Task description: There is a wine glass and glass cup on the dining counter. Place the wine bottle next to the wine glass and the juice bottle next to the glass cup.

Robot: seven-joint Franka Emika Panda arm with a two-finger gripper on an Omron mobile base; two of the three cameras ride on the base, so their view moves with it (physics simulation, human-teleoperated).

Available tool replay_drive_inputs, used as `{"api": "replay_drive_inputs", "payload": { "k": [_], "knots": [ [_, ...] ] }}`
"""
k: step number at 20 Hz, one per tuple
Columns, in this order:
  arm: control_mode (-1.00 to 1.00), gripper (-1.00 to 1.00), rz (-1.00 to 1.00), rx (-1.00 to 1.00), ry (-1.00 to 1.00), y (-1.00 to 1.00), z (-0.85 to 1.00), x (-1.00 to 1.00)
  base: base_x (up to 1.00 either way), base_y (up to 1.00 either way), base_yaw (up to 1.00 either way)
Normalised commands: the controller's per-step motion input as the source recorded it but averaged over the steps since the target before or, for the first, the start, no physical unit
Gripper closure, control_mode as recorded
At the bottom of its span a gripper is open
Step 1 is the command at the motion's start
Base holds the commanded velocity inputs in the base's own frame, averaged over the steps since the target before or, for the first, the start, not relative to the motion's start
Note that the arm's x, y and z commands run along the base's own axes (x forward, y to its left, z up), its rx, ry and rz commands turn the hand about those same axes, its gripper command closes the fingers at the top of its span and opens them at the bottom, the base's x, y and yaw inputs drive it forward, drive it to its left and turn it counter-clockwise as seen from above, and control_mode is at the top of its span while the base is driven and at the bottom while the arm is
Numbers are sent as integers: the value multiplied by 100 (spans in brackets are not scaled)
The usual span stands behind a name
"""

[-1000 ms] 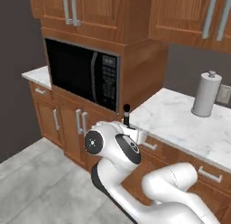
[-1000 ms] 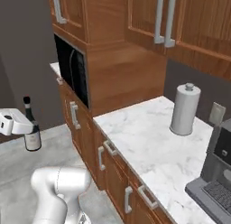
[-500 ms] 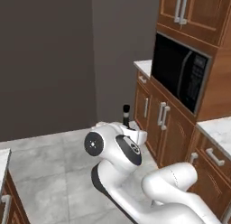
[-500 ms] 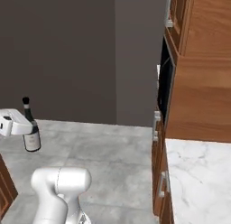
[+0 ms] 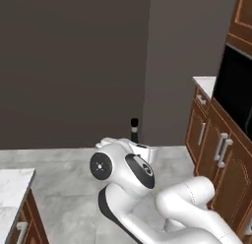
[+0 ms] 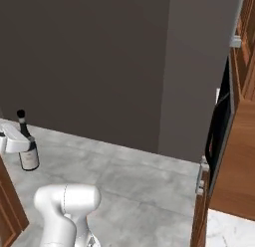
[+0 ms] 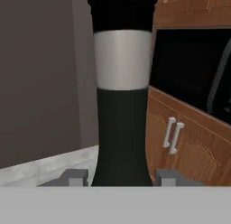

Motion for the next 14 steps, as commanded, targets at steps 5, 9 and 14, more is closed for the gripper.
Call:
{"api": "replay_drive_inputs", "payload": {
  "k": [5, 9, 14],
  "knots": [
    [100, 100, 0, 0, 0, 0, 0, 0, 80, -15, 33],
    [100, 100, 0, 0, 0, 0, 0, 0, 78, -11, 37],
    [100, 100, 0, 0, 0, 0, 0, 0, 74, -4, 45]
  ]
}}
